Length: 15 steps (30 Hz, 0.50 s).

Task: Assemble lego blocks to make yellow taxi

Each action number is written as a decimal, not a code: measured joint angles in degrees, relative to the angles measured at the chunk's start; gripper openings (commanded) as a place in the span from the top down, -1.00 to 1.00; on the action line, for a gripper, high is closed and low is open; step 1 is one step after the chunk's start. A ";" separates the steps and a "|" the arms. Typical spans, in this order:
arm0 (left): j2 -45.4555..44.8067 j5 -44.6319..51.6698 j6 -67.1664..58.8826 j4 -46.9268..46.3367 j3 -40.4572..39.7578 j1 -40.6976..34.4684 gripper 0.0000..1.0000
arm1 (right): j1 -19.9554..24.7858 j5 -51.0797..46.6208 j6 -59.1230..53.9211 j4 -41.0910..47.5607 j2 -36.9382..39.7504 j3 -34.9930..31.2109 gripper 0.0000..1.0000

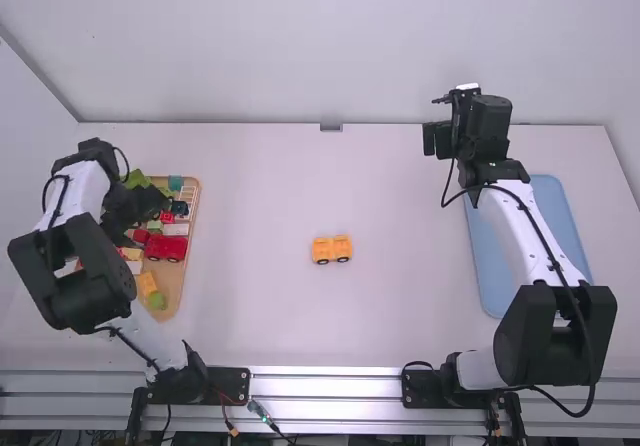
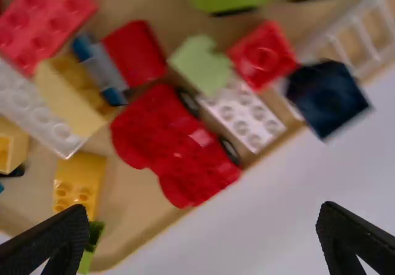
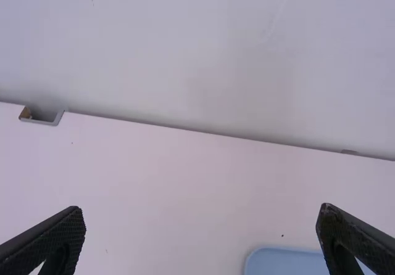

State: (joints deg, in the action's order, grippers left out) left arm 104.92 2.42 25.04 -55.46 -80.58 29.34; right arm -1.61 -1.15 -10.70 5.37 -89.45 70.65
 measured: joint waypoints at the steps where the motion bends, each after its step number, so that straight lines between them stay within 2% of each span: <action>1: 0.00 -0.55 2.38 1.01 1.42 1.75 -0.86 | 0.02 0.11 0.02 -0.02 0.00 0.00 -0.98; 5: 0.02 -1.55 6.62 5.60 5.14 5.14 -0.68 | 0.02 0.11 0.02 -0.02 0.00 0.00 -0.98; 7: 0.00 -1.55 7.80 7.56 6.40 6.12 -0.51 | 0.00 0.31 0.04 -0.02 0.00 0.00 -0.98; 12: 0.00 -3.48 11.08 8.28 8.00 6.84 -0.47 | 0.02 0.28 0.02 -0.02 0.00 0.00 -0.98; 15: 0.00 -4.92 12.68 8.87 8.02 6.82 -0.29 | 0.02 0.17 0.04 0.00 0.00 0.00 -0.98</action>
State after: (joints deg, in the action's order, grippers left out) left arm 104.92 -2.50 37.71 -46.59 -72.55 36.16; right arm -1.58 -0.97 -10.66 5.37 -89.45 70.65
